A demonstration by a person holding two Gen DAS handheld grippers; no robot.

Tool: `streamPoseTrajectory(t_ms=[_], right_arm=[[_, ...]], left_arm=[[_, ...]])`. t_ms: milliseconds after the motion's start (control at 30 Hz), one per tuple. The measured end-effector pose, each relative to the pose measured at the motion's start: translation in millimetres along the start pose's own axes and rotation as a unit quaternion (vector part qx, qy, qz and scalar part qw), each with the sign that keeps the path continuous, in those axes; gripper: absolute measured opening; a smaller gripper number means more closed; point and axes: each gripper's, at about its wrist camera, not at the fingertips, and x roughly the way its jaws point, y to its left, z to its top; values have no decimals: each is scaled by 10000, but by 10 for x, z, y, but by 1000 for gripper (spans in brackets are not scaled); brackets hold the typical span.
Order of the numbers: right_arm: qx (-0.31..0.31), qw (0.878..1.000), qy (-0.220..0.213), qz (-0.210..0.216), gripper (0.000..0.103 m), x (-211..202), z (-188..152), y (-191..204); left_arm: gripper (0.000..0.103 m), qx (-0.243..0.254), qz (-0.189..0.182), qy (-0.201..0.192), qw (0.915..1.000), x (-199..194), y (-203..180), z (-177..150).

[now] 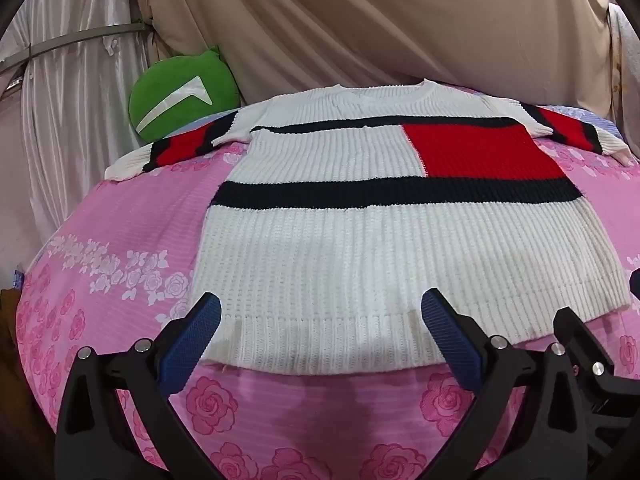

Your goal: Fold small clothes

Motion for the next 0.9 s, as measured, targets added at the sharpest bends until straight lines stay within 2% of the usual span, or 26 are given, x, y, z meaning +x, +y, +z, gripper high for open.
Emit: streamPoseTrajectory(t_ms=[133,333,900], right_arm=[[153,9993,312,154,87,55,57,11],[238,9989,254,303,85,62,7,-19],[277,9986,327,306,85,92,4,0]], left_arm=[[98,-29,31,-145,9999,-53,-6,-38],[98,-23,15,-99,9999,-24,2,-33],[98,-68,-14,-26,10000,-1,74,-32]])
